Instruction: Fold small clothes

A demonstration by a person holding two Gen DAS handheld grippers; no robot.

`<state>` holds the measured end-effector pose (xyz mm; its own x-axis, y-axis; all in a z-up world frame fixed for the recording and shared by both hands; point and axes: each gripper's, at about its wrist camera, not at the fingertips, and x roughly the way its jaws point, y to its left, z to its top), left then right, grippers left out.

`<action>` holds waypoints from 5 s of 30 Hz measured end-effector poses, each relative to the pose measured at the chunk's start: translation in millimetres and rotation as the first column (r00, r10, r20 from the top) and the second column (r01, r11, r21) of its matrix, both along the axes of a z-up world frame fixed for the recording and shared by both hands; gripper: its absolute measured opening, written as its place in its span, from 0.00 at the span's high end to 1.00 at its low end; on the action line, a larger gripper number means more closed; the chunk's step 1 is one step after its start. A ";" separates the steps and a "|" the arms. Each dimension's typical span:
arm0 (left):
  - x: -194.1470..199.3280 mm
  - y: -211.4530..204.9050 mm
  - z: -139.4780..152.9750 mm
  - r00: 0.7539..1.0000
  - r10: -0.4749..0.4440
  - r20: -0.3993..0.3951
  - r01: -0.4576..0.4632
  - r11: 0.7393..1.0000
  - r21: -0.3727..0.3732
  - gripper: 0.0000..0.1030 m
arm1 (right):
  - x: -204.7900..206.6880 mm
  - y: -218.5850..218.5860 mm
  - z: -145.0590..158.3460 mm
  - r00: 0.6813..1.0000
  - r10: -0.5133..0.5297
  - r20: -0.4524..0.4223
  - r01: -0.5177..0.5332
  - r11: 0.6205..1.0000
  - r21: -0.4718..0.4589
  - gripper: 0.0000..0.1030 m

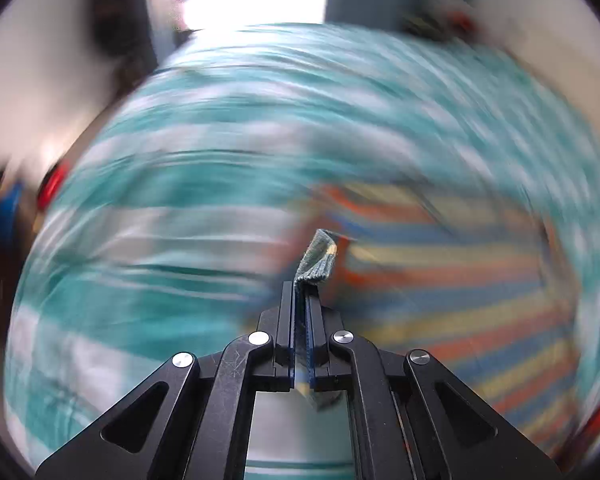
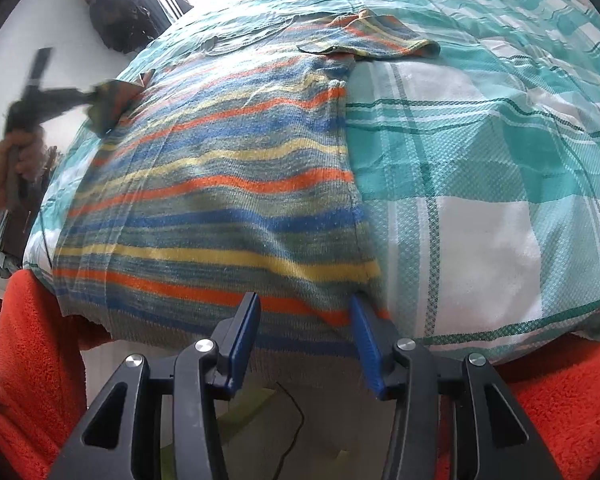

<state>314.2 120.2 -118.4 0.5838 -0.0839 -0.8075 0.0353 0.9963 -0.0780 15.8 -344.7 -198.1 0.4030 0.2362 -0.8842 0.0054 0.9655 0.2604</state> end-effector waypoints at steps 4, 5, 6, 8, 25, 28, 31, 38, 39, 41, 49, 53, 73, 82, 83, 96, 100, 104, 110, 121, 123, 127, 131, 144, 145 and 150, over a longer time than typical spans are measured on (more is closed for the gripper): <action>24.5 103.2 -13.0 0.959 0.276 -0.071 -0.279 0.960 -0.028 0.98 | 1.5 4.4 0.0 1.000 0.008 0.003 -0.008 1.000 -0.015 0.55; 26.4 113.1 -19.2 0.950 0.301 -0.088 -0.304 0.953 -0.020 0.98 | 1.9 5.4 0.1 1.000 0.007 0.003 -0.007 1.000 -0.017 0.55; 30.5 126.8 -29.8 0.935 0.336 -0.114 -0.338 0.941 0.002 0.98 | 2.3 6.3 0.1 1.000 0.007 0.003 -0.007 1.000 -0.019 0.55; 33.1 136.6 -42.4 0.921 0.366 -0.133 -0.365 0.930 0.030 0.99 | 3.3 8.6 -0.3 1.000 0.008 0.000 -0.008 1.000 -0.025 0.55; -8.5 162.2 -77.1 0.902 0.364 -0.232 -0.401 0.906 -0.136 0.37 | 7.3 17.5 -3.2 1.000 0.021 -0.004 -0.021 0.997 -0.071 0.54; -7.9 139.2 -93.8 0.916 0.307 -0.260 -0.346 0.931 -0.120 0.48 | 8.3 18.3 -4.3 1.000 0.018 -0.006 -0.019 0.997 -0.074 0.54; -2.7 113.0 -96.0 0.918 0.296 -0.265 -0.311 0.950 -0.018 0.92 | 8.7 19.8 -4.9 1.000 0.018 -0.010 -0.019 0.997 -0.081 0.54; -10.4 122.4 -95.1 0.892 0.386 -0.236 -0.350 0.919 0.180 0.93 | 7.4 19.9 -4.5 1.000 0.013 -0.004 -0.013 0.996 -0.094 0.54; -7.7 119.5 -97.5 0.890 0.388 -0.240 -0.348 0.918 0.192 0.92 | 7.8 20.0 -4.9 1.000 0.012 -0.007 -0.013 0.995 -0.095 0.54; -4.5 114.2 -100.7 0.888 0.386 -0.248 -0.337 0.916 0.219 0.89 | 9.0 18.4 -2.7 1.000 0.011 -0.015 -0.012 0.997 -0.080 0.54; -57.6 107.5 -62.6 0.909 0.397 -0.127 -0.362 0.903 0.232 0.21 | 52.7 -31.5 81.4 0.995 0.070 0.077 -0.056 0.984 -0.168 0.20; -111.9 91.8 -49.2 0.919 0.386 -0.076 -0.365 0.909 0.200 0.18 | 123.4 -21.9 99.6 0.961 0.229 0.153 -0.167 0.926 -0.337 0.20; -189.7 65.3 -74.5 0.918 0.363 -0.162 -0.358 0.932 0.063 0.18 | 188.6 -239.1 51.7 0.935 -0.331 0.130 0.347 0.928 -0.132 0.99; -200.9 51.1 -72.4 0.929 0.334 -0.157 -0.323 0.942 0.093 0.18 | 168.5 -277.8 10.9 0.844 -0.535 0.044 0.535 0.845 0.007 0.99; -201.6 50.8 -73.1 0.930 0.332 -0.156 -0.320 0.942 0.097 0.18 | 166.8 -279.6 8.7 0.843 -0.537 0.028 0.537 0.843 0.010 0.99; -202.8 47.9 -80.1 0.934 0.325 -0.148 -0.309 0.944 0.119 0.18 | 149.4 -288.2 4.5 0.843 -0.537 -0.033 0.536 0.844 -0.017 0.99; -202.9 47.4 -80.1 0.934 0.325 -0.146 -0.310 0.943 0.118 0.18 | 139.4 -291.4 10.0 0.851 -0.525 0.009 0.521 0.846 0.112 0.80; -202.4 46.4 -80.2 0.934 0.328 -0.143 -0.313 0.942 0.119 0.17 | 105.8 -293.8 6.9 0.799 -0.600 -0.039 0.581 0.754 0.306 0.74; -201.0 45.9 -82.0 0.931 0.333 -0.146 -0.316 0.940 0.130 0.15 | 96.1 -277.3 -49.3 0.727 -0.663 -0.179 0.643 0.565 0.518 0.74; -200.5 47.6 -85.2 0.935 0.324 -0.143 -0.310 0.944 0.113 0.14 | 93.4 -263.9 -28.2 0.644 -0.765 -0.011 0.723 0.604 0.337 0.99; -200.1 45.5 -85.3 0.936 0.322 -0.141 -0.306 0.943 0.128 0.14 | 92.3 -265.0 -29.1 0.628 -0.777 -0.037 0.750 0.592 0.297 0.99; -203.7 45.9 -80.3 0.939 0.315 -0.141 -0.300 0.947 0.117 0.14 | 91.0 -264.7 -31.9 0.618 -0.783 -0.073 0.771 0.585 0.252 0.99; -207.2 46.5 -68.7 0.941 0.310 -0.136 -0.299 0.950 0.093 0.15 | 91.1 -266.0 -25.2 0.628 -0.773 -0.088 0.774 0.611 0.166 0.97; -193.8 -98.4 -13.6 0.986 -0.164 0.028 0.162 0.985 0.056 0.14 | 103.6 -60.0 74.8 0.979 -0.104 0.177 0.098 0.994 0.047 0.82; -192.6 -114.0 -22.6 0.976 -0.215 0.015 0.214 0.975 0.065 0.14 | 105.8 -34.9 73.7 0.982 -0.038 0.187 0.030 0.999 0.045 0.82; -216.4 -150.0 -89.4 0.916 -0.341 -0.213 0.373 0.918 0.133 0.17 | 101.1 46.6 10.5 0.987 0.153 0.040 -0.153 0.988 -0.013 0.79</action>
